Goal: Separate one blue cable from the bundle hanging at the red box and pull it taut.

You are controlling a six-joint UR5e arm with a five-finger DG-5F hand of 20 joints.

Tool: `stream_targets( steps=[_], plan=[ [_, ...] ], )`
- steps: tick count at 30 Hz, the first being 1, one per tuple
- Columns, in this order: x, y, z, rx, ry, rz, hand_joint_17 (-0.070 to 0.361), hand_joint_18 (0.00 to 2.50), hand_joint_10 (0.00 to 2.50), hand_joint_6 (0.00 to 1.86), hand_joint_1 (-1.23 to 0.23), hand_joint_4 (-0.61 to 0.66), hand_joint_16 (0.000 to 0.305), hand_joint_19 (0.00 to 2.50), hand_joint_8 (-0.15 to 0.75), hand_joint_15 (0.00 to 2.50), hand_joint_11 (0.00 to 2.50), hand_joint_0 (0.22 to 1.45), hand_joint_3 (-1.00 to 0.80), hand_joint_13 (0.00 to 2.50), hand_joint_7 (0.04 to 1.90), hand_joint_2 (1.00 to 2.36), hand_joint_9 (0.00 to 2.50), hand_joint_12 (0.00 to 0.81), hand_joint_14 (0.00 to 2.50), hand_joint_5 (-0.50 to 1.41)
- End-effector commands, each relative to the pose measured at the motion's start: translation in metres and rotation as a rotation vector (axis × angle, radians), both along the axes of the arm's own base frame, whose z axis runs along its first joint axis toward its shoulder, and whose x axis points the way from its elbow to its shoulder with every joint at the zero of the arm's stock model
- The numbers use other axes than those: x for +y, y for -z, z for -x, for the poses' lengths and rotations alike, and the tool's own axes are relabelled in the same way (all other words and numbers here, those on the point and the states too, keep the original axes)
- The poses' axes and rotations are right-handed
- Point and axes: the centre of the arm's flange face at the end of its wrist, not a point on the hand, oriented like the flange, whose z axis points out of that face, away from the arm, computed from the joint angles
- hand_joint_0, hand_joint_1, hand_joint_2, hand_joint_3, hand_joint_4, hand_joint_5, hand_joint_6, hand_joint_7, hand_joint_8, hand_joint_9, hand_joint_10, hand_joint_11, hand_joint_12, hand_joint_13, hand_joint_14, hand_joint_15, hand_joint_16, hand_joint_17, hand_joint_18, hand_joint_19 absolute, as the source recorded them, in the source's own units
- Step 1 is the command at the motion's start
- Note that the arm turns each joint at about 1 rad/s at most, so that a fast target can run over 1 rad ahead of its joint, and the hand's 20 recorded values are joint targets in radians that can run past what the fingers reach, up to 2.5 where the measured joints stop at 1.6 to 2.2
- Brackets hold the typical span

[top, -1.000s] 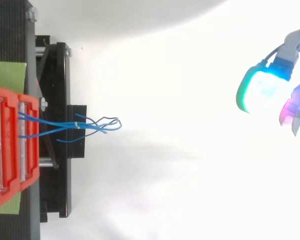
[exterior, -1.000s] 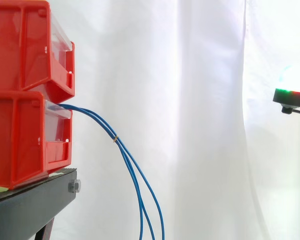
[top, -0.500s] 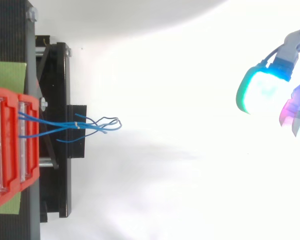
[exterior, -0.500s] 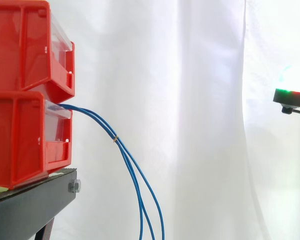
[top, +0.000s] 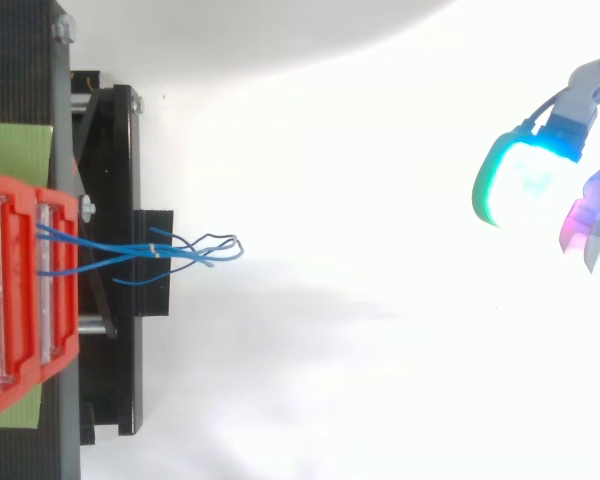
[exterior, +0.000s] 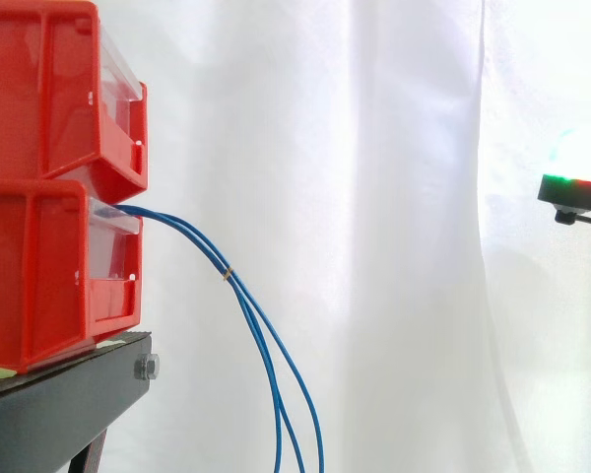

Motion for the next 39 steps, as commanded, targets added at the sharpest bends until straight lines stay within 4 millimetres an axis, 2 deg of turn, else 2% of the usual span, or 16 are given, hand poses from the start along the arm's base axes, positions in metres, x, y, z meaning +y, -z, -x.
stream_targets(
  steps=[1,4,6,10,12,19,23,26,28,29,31,34,38,39],
  plan=[
    [-0.001,0.0,0.0,0.0,0.001,0.0,0.102,0.74,0.01,0.5,-0.69,0.29,0.046,0.67,0.33,0.45,0.42,0.57,-0.44,0.91,0.86,1.0,1.01,0.319,0.02,-0.14],
    [0.0,0.0,0.0,0.0,0.0,0.0,0.103,0.73,0.01,0.5,-0.7,0.29,0.046,0.67,0.325,0.45,0.42,0.57,-0.44,0.9,0.87,1.0,1.01,0.321,0.02,-0.14],
    [0.0,0.0,0.0,0.001,0.001,0.001,0.101,0.65,0.01,0.5,-0.71,0.28,0.045,0.63,0.314,0.42,0.42,0.56,-0.46,0.81,0.87,1.0,0.95,0.323,0.02,-0.14],
    [0.001,0.0,0.0,0.002,-0.002,0.0,0.095,0.5,0.01,0.5,-0.87,0.2,0.042,0.55,0.258,0.35,0.37,0.56,-0.5,0.59,0.84,1.0,0.72,0.308,0.01,-0.18],
    [0.003,0.0,0.0,0.003,-0.008,0.0,0.087,0.44,0.01,0.5,-0.92,0.19,0.039,0.51,0.253,0.31,0.37,0.58,-0.5,0.55,0.84,1.0,0.68,0.302,0.01,-0.19],
    [0.005,0.003,-0.006,-0.018,-0.014,0.015,0.066,0.33,0.01,0.5,-0.99,0.17,0.029,0.34,0.248,0.21,0.35,0.6,-0.5,0.45,0.83,1.0,0.62,0.265,0.01,-0.2],
    [0.009,0.017,-0.027,-0.092,0.007,0.036,0.056,0.21,0.01,0.5,-0.99,0.18,0.025,0.19,0.245,0.1,0.26,0.6,-0.5,0.34,0.81,1.0,0.58,0.234,0.0,-0.2],
    [0.01,0.02,-0.035,-0.123,0.018,0.033,0.05,0.13,0.0,0.5,-0.99,0.18,0.022,0.09,0.236,0.0,0.13,0.59,-0.5,0.25,0.78,1.0,0.53,0.221,0.0,-0.2],
    [0.012,0.021,-0.04,-0.156,0.028,0.034,0.048,0.03,0.0,0.5,-0.97,0.2,0.021,0.0,0.285,0.0,0.0,0.55,-0.5,0.2,0.73,1.0,0.52,0.216,0.0,-0.2],
    [0.014,0.029,-0.045,-0.159,0.032,0.034,0.048,0.01,0.0,0.5,-0.96,0.2,0.021,0.0,0.297,0.0,0.0,0.55,-0.5,0.2,0.72,1.0,0.53,0.216,0.0,-0.2],
    [0.015,0.042,-0.051,-0.154,0.034,0.032,0.052,0.0,0.0,0.5,-0.92,0.24,0.023,0.0,0.375,0.0,0.0,0.5,-0.5,0.19,0.68,1.0,0.73,0.23,0.0,-0.21],
    [0.017,0.052,-0.056,-0.149,0.03,0.026,0.054,0.0,0.0,0.5,-0.9,0.26,0.024,0.0,0.409,0.0,0.0,0.48,-0.5,0.18,0.65,1.0,0.71,0.239,0.0,-0.21],
    [0.019,0.051,-0.06,-0.18,0.03,0.018,0.056,0.0,0.0,0.5,-0.89,0.28,0.025,0.0,0.369,0.0,0.0,0.48,-0.5,0.21,0.65,1.0,0.49,0.246,0.0,-0.2],
    [0.019,0.052,-0.06,-0.181,0.028,0.018,0.054,0.0,0.0,0.5,-0.89,0.27,0.024,0.0,0.318,0.0,0.0,0.5,-0.5,0.23,0.65,1.0,0.41,0.239,0.0,-0.2]
  ],
)
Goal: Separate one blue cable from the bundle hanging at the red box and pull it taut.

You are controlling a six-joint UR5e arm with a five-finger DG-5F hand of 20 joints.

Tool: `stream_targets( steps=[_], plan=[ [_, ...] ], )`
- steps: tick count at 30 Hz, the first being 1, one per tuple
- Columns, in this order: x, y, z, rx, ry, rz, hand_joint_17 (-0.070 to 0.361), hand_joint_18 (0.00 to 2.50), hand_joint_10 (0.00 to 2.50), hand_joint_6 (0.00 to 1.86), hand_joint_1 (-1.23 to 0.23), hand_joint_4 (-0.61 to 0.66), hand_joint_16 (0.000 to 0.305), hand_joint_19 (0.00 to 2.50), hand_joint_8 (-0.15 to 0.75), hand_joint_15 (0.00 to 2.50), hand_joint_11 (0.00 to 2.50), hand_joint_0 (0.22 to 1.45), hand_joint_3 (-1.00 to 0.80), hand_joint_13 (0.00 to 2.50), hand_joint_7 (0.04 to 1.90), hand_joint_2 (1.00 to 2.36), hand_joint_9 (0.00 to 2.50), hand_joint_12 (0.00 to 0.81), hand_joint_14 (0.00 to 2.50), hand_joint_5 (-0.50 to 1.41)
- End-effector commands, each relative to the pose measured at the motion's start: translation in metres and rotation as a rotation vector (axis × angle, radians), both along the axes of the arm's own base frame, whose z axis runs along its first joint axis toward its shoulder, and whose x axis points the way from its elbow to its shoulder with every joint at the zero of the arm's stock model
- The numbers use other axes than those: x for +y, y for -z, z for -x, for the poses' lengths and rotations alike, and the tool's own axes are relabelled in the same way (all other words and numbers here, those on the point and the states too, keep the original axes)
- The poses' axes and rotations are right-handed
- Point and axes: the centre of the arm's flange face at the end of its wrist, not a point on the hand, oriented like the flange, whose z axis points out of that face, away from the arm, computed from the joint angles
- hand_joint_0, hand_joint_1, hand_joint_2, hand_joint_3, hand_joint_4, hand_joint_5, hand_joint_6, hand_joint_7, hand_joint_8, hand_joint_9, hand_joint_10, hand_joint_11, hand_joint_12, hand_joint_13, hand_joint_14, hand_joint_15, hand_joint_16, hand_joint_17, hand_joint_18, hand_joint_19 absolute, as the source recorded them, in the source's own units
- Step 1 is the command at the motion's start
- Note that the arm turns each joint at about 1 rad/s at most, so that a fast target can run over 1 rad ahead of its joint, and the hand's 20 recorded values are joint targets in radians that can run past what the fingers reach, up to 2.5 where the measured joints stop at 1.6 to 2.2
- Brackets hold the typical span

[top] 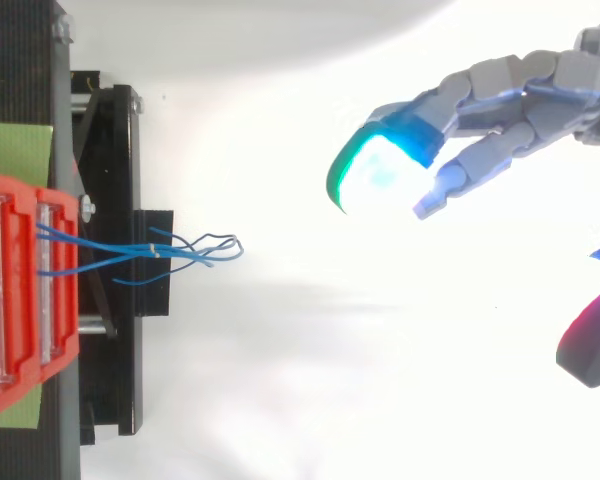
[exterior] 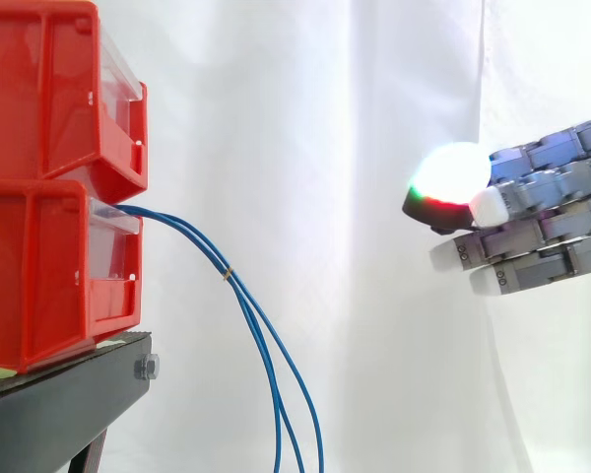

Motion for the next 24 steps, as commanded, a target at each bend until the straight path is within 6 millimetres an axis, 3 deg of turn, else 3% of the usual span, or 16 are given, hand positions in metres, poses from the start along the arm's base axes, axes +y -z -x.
stream_targets(
  steps=[1,5,9,15,17,21,24],
  plan=[
    [0.002,0.007,-0.005,-0.003,-0.003,-0.006,0.05,0.01,0.0,0.5,-0.91,0.25,0.022,0.0,0.261,0.0,0.0,0.53,-0.5,0.24,0.65,1.0,0.28,0.232,0.0,-0.2],
    [0.002,0.012,-0.007,-0.002,-0.003,-0.005,0.046,0.07,0.0,0.5,-0.93,0.24,0.021,0.0,0.212,0.0,0.0,0.57,-0.5,0.25,0.69,1.0,0.14,0.222,0.0,-0.2],
    [0.003,0.013,-0.008,-0.008,-0.006,-0.008,0.034,0.17,0.0,0.5,-0.87,0.31,0.015,0.0,0.366,0.0,0.0,0.54,-0.5,0.44,0.72,1.0,0.79,0.209,0.0,-0.18],
    [0.001,0.012,-0.007,-0.009,0.0,-0.005,0.035,0.18,0.0,0.5,-0.81,0.35,0.016,0.0,0.459,0.0,0.0,0.51,-0.5,0.44,0.69,1.0,1.06,0.211,0.0,-0.18],
    [0.001,0.013,-0.007,-0.008,0.0,-0.003,0.035,0.18,0.0,0.5,-0.8,0.35,0.016,0.0,0.461,0.0,0.0,0.51,-0.5,0.44,0.69,1.0,1.06,0.215,0.0,-0.18],
    [0.001,0.015,-0.008,-0.005,0.001,-0.003,0.035,0.2,0.0,0.5,-0.79,0.32,0.016,0.0,0.377,0.0,0.0,0.51,-0.5,0.5,0.73,1.0,0.93,0.228,0.0,-0.18],
    [0.003,0.022,-0.01,0.003,0.0,-0.002,0.036,0.22,0.0,0.5,-0.8,0.3,0.016,0.0,0.321,0.0,0.02,0.52,-0.5,0.53,0.74,1.0,0.68,0.243,0.0,-0.17]
  ],
)
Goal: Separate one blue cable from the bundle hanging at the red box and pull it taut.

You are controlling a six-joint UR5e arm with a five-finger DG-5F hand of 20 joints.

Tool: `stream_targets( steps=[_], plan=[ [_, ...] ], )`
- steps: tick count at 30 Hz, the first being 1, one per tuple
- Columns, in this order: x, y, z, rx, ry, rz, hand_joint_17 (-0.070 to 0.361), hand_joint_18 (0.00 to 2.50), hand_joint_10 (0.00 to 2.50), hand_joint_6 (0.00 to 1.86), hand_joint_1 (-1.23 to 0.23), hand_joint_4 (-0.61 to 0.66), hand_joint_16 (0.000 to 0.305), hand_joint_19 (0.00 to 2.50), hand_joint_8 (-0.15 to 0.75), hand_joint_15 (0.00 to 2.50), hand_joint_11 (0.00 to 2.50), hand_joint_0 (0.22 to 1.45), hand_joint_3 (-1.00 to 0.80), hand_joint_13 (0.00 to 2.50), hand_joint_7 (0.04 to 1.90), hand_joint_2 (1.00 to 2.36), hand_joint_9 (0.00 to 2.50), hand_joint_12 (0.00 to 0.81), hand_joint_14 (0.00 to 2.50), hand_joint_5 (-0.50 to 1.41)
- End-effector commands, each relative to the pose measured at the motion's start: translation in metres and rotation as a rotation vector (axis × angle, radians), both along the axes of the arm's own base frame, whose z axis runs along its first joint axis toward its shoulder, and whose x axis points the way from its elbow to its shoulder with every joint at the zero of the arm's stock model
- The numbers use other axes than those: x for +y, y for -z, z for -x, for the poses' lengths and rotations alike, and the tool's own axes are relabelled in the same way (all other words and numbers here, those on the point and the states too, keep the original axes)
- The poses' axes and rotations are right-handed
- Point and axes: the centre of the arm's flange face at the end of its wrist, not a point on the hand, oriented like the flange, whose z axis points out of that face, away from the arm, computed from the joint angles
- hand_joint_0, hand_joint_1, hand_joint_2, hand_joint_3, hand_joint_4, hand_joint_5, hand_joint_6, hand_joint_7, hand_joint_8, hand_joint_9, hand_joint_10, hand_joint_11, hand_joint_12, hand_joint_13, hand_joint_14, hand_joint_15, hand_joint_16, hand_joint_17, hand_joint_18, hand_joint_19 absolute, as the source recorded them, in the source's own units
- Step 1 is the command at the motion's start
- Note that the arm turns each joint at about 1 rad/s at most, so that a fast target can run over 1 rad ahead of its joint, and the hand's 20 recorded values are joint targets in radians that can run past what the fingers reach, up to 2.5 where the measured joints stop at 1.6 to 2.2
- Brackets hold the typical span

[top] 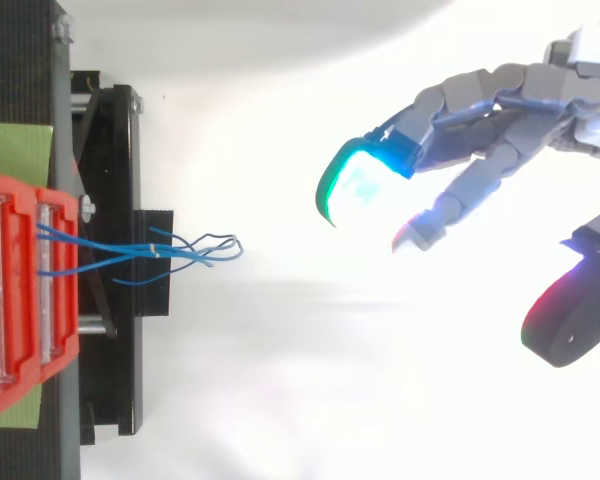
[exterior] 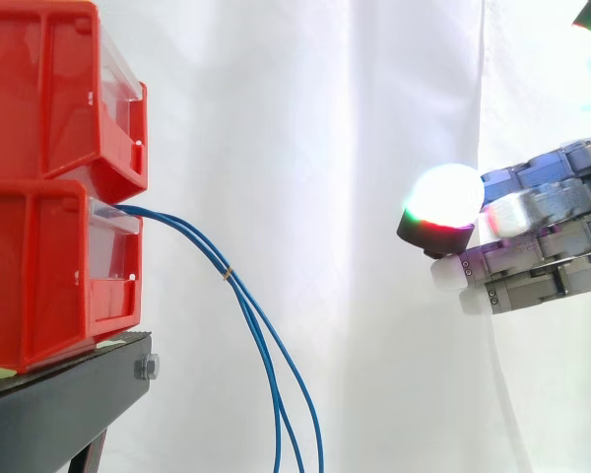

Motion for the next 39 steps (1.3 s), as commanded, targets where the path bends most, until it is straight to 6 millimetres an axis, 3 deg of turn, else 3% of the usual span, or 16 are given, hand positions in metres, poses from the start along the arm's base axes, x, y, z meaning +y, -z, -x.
stream_targets(
  steps=[1,4,7,13,29,32,34,39],
  plan=[
    [0.002,0.009,-0.002,0.011,-0.003,-0.002,0.038,0.25,0.0,0.5,-0.8,0.3,0.017,0.0,0.309,0.03,0.02,0.52,-0.5,0.56,0.74,1.0,0.6,0.245,0.0,-0.17],
    [0.003,0.017,-0.009,0.004,-0.005,-0.004,0.041,0.33,0.0,0.5,-0.81,0.29,0.018,0.03,0.263,0.1,0.0,0.53,-0.5,0.62,0.75,1.0,0.37,0.246,0.0,-0.17],
    [0.004,0.02,-0.015,-0.003,-0.003,-0.007,0.041,0.34,0.0,0.5,-0.81,0.29,0.018,0.04,0.259,0.1,0.0,0.53,-0.5,0.61,0.74,1.0,0.29,0.244,0.0,-0.17],
    [0.006,0.048,-0.026,0.023,-0.007,-0.023,0.055,0.0,0.0,0.5,-0.82,0.27,0.024,0.0,0.206,0.0,0.0,0.52,-0.5,0.19,0.69,1.0,0.0,0.245,0.0,-0.18],
    [0.012,0.058,-0.038,-0.027,-0.013,-0.041,0.074,0.0,0.0,0.5,-0.81,0.23,0.033,0.01,0.127,0.0,0.0,0.48,-0.5,0.02,0.69,1.0,0.0,0.277,0.0,-0.23],
    [0.008,0.072,-0.04,-0.009,-0.009,-0.041,0.075,0.0,0.0,0.5,-0.83,0.23,0.033,0.03,0.125,0.0,0.0,0.48,-0.5,0.03,0.69,1.0,0.0,0.28,0.0,-0.23],
    [0.007,0.084,-0.047,-0.006,-0.006,-0.048,0.078,0.0,0.0,0.5,-0.87,0.23,0.034,0.02,0.145,0.0,0.0,0.49,-0.5,0.09,0.68,1.0,0.0,0.287,0.0,-0.23],
    [0.004,0.088,-0.071,-0.01,0.0,-0.059,0.073,0.06,0.0,0.5,-0.9,0.24,0.033,0.02,0.187,0.0,0.0,0.51,-0.5,0.19,0.71,1.0,0.0,0.289,0.0,-0.22]
  ],
)
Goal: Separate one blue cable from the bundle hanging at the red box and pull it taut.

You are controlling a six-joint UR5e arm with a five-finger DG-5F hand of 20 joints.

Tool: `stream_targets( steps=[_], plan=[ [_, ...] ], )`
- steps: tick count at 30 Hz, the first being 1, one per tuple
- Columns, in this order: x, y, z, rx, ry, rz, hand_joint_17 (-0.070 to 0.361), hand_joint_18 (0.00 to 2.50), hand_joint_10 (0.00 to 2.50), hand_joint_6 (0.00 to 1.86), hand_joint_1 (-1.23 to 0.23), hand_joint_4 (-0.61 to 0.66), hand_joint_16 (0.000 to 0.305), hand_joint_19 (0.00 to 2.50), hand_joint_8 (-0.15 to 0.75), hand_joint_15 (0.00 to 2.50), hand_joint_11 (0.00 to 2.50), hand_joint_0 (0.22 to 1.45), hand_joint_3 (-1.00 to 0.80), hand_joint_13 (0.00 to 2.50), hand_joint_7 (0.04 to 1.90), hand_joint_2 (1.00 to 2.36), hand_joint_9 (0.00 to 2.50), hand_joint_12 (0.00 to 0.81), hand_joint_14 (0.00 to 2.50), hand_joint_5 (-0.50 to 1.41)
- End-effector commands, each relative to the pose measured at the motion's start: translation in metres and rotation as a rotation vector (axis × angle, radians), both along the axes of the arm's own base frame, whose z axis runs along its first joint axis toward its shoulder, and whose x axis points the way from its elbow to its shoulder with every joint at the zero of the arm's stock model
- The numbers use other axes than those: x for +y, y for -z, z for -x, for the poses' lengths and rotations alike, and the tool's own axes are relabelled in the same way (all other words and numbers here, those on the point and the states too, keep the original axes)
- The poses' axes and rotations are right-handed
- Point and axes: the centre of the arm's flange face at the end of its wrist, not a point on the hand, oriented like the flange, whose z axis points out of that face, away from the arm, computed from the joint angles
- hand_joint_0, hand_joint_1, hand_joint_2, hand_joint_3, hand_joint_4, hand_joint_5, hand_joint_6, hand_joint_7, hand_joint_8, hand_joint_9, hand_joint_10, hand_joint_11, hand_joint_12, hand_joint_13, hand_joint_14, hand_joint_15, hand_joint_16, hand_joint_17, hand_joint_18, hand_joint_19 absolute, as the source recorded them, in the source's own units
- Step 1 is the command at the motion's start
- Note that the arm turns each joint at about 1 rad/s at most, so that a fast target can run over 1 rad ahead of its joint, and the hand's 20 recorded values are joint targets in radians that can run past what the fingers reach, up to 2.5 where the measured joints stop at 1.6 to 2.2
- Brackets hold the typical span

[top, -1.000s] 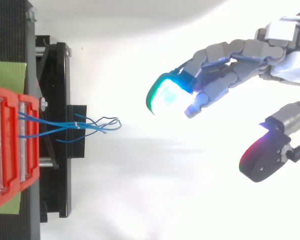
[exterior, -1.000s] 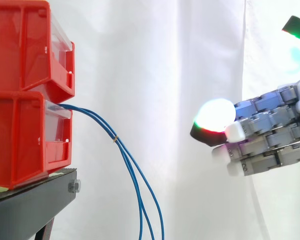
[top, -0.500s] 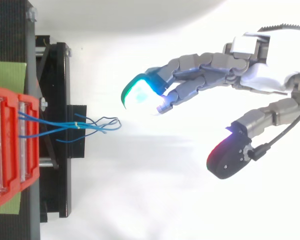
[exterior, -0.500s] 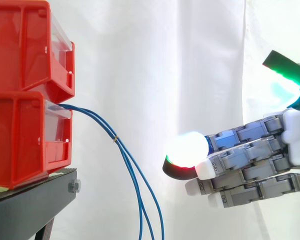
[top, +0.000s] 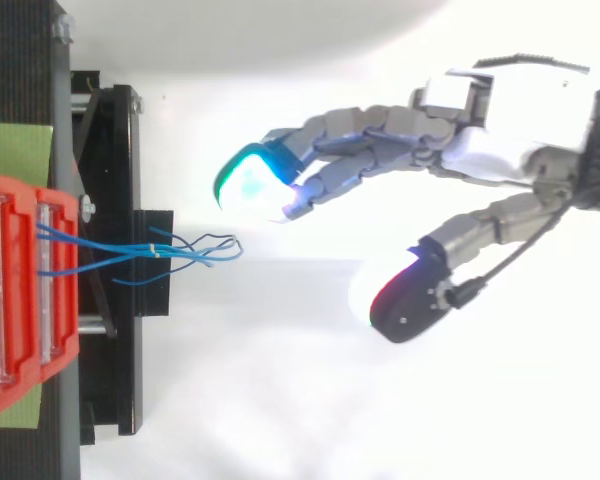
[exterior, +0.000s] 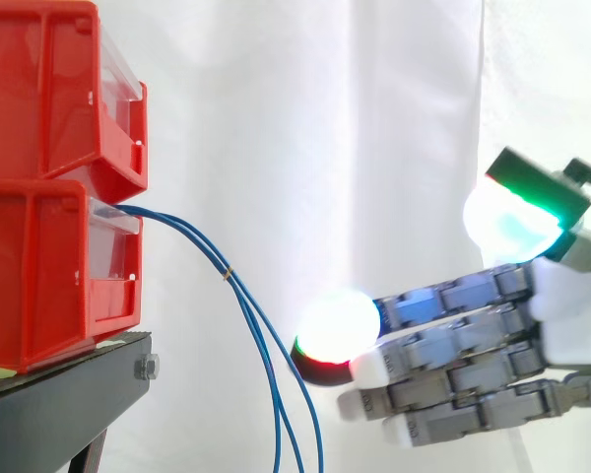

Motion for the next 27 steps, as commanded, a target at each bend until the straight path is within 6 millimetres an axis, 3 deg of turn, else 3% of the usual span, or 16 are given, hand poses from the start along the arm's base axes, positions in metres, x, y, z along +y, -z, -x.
stream_targets(
  steps=[1,2,14,22,27],
  plan=[
    [-0.004,0.005,-0.017,0.002,0.004,-0.006,0.072,0.07,0.0,0.5,-0.9,0.24,0.032,0.02,0.189,0.0,0.0,0.51,-0.5,0.2,0.71,1.0,0.0,0.287,0.0,-0.22],
    [-0.007,0.006,-0.024,0.004,0.001,-0.006,0.071,0.08,0.0,0.5,-0.9,0.25,0.032,0.02,0.199,0.0,0.0,0.52,-0.5,0.22,0.71,1.0,0.0,0.284,0.0,-0.22],
    [-0.008,0.002,-0.03,-0.036,0.004,0.002,0.066,0.23,0.0,0.5,-0.83,0.3,0.029,0.11,0.255,0.08,0.0,0.55,-0.5,0.41,0.75,1.0,0.2,0.281,0.0,-0.18],
    [-0.009,0.001,-0.031,-0.043,0.01,0.028,0.067,0.33,0.0,0.5,-0.79,0.33,0.03,0.19,0.303,0.17,0.0,0.58,-0.5,0.53,0.78,1.0,0.48,0.296,0.01,-0.16],
    [-0.006,0.028,-0.049,-0.022,-0.007,0.016,0.068,0.38,0.0,0.5,-0.78,0.34,0.03,0.22,0.303,0.2,0.05,0.58,-0.5,0.57,0.81,1.0,0.53,0.298,0.01,-0.15]
  ],
)
